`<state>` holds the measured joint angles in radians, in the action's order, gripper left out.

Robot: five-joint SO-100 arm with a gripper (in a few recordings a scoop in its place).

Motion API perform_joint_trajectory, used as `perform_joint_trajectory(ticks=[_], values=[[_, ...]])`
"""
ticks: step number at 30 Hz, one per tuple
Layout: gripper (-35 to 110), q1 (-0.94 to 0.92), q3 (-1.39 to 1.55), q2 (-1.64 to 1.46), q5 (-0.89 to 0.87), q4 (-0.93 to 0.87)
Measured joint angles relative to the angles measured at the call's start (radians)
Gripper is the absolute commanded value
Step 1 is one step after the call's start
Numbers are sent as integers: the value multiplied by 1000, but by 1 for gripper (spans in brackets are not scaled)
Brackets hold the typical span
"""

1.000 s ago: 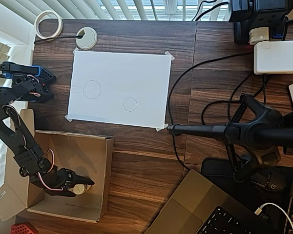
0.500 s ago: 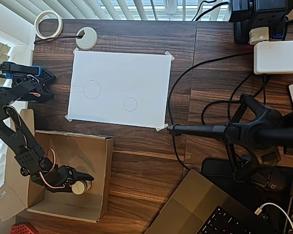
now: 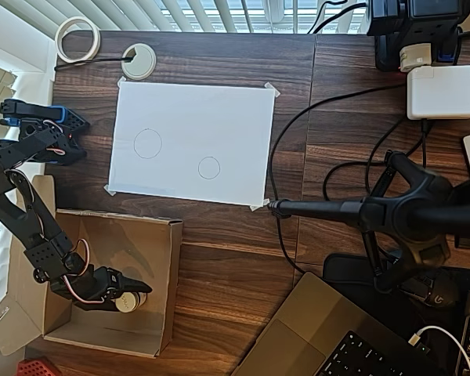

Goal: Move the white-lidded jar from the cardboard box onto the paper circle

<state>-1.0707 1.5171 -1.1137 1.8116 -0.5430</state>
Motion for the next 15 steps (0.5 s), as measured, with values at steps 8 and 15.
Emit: perform_joint_trajectory(ticks=[8,15], values=[[13,2,0,0,0,14],[7,2,28,0,-5,66]])
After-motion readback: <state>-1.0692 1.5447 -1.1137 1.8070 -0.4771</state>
